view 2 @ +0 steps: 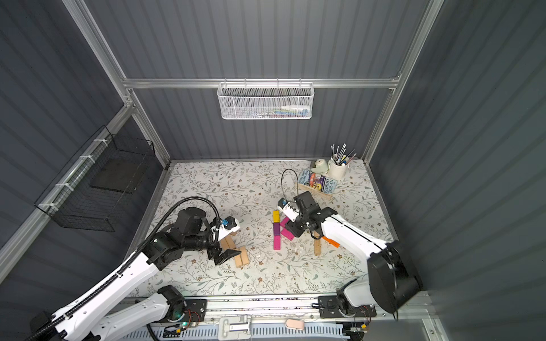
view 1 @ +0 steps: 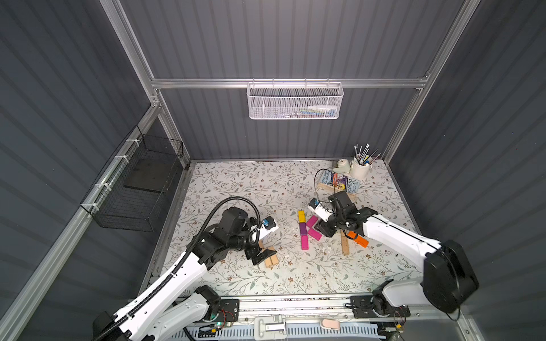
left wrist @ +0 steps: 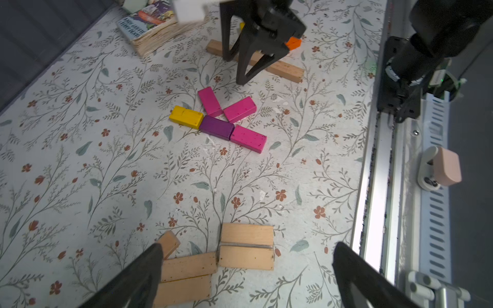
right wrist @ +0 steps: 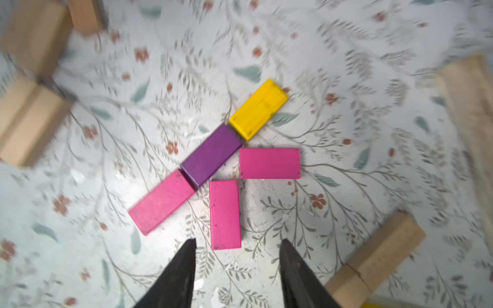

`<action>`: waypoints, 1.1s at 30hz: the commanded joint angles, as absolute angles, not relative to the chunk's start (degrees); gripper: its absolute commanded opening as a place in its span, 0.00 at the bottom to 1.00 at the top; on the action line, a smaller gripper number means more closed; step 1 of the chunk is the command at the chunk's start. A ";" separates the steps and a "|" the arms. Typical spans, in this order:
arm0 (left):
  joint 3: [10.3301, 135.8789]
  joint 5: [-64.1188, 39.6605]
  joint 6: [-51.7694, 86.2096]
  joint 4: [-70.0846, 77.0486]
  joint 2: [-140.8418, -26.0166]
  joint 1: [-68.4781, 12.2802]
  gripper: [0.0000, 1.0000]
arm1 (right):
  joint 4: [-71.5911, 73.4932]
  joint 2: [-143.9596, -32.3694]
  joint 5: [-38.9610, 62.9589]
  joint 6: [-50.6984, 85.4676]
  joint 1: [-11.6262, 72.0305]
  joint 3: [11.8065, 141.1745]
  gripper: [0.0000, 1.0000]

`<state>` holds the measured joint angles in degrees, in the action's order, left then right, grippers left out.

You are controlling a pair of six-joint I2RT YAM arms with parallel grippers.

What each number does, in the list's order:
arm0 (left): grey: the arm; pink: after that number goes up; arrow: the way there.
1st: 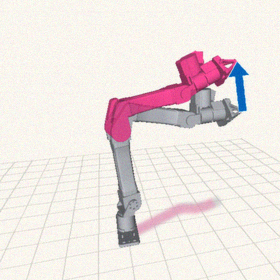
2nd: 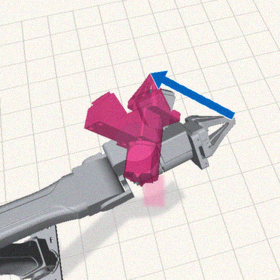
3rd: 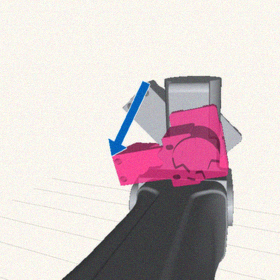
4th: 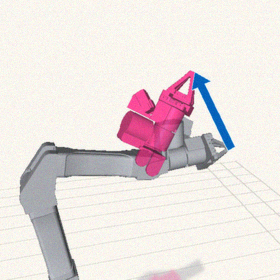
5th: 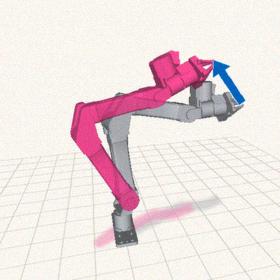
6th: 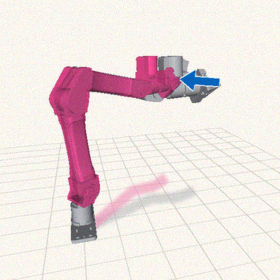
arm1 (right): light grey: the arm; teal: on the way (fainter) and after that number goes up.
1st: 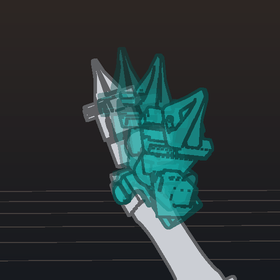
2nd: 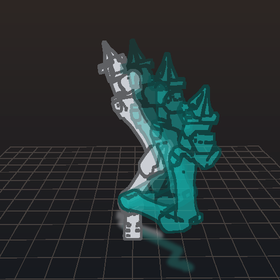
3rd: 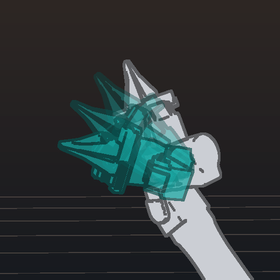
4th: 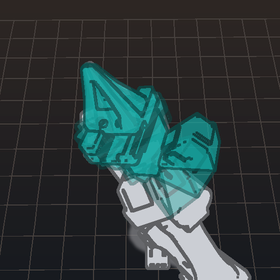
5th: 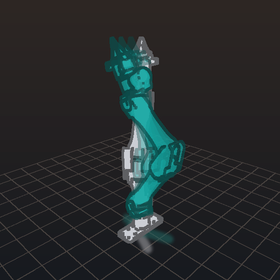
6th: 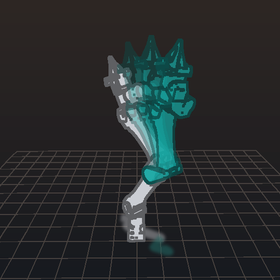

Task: Assemble the letter k with building blocks
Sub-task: Pick up the building block from the center of the board.

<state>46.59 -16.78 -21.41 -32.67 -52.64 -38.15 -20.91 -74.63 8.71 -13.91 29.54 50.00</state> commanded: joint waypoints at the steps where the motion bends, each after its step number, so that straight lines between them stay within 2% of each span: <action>1: 48.05 -6.25 -10.42 -29.30 -55.33 -38.06 1.00 | -15.57 -66.92 7.56 0.90 29.23 48.08 0.62; 5: 53.14 7.60 7.39 -31.70 -60.59 -37.99 1.00 | -12.92 -56.33 2.94 15.14 29.25 46.04 0.68; 8: 55.82 12.74 17.22 -33.92 -64.77 -37.86 1.00 | -15.74 -51.39 -0.98 25.89 29.31 47.21 0.67; 11: 56.11 16.49 24.80 -33.93 -68.01 -37.81 0.97 | -20.90 -50.57 1.03 31.60 29.38 50.64 0.66; 15: 57.03 22.03 34.56 -35.61 -74.02 -37.44 0.89 | -31.24 -54.98 4.22 33.26 31.81 57.27 0.66; 17: 58.15 22.91 38.75 -37.50 -77.34 -37.03 0.85 | -34.45 -57.23 2.73 32.76 34.62 59.55 0.67; 21: 59.97 22.75 46.12 -39.76 -83.19 -36.08 0.67 | -37.49 -62.62 -0.51 31.88 41.23 62.94 0.69; 24: 60.63 21.73 52.47 -40.26 -86.71 -35.32 0.58 | -39.56 -67.90 -2.01 31.13 44.55 65.22 0.71; 33: 65.39 19.69 59.50 -44.13 -95.83 -33.22 0.55 | -38.34 -71.71 -2.01 30.89 46.02 64.24 0.74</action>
